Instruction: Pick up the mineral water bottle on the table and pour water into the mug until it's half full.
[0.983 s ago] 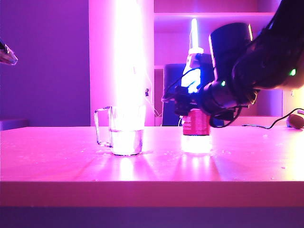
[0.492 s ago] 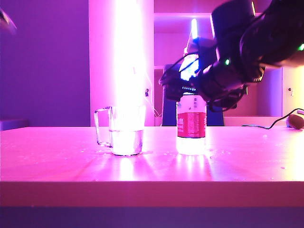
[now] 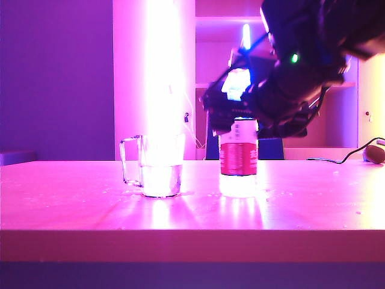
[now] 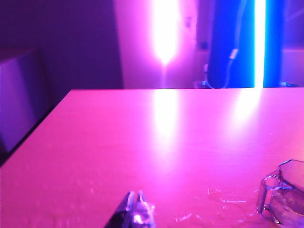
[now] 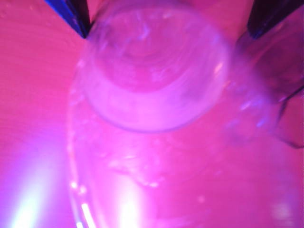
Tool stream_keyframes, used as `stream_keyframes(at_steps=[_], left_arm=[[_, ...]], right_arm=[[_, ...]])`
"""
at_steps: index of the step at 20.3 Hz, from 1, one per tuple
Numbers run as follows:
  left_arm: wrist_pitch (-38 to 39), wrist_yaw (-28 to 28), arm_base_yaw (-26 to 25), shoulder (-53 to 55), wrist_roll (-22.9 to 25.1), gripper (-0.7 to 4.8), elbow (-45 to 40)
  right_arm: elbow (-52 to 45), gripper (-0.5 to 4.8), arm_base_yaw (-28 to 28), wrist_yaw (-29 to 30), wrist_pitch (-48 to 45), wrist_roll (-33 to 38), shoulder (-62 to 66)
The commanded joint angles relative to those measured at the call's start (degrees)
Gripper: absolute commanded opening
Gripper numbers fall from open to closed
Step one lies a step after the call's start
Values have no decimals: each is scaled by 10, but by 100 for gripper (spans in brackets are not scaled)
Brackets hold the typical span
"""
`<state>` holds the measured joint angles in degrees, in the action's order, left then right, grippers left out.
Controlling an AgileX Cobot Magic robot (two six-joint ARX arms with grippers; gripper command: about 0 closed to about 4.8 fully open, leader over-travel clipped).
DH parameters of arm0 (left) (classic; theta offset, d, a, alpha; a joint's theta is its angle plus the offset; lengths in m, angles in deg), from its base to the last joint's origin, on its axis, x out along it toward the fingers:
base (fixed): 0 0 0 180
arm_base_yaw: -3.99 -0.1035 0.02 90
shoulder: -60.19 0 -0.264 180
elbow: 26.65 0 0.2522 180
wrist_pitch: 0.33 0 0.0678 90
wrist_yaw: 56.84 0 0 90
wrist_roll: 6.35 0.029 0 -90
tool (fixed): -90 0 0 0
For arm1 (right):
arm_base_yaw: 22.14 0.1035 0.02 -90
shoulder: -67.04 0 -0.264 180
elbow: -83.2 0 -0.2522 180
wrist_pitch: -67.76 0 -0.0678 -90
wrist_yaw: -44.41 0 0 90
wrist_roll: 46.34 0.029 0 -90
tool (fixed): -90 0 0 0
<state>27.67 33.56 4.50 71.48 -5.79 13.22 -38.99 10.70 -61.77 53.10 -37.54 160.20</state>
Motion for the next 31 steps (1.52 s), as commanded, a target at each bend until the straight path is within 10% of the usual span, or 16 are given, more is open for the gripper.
stream_keyframes(at_steps=[1, 9, 10, 12, 24, 26, 31], left_arm=[[-2, 33, -1, -68, -57, -5, -63], [-37, 24, 2, -111, -96, -2, -212], [-41, 20, 4, -111, -96, -2, -230], [-41, 19, 4, -111, -96, -2, -254], [-40, 11, 3, -111, -96, -2, -255], [-40, 7, 3, -111, -96, -2, -255], [-40, 9, 4, -111, -96, -2, -255]], right_arm=[[-26, 479, 18, -10, 6, 0, -49], [-67, 459, 106, -33, 122, 2, -207], [-71, 227, 130, -31, 138, 2, -235], [-71, 0, 176, -33, 160, 2, -274], [-71, 53, 299, -39, 180, -31, -329], [-71, 53, 238, -72, 210, -34, -380], [-76, 53, -66, 134, 355, -86, -606]])
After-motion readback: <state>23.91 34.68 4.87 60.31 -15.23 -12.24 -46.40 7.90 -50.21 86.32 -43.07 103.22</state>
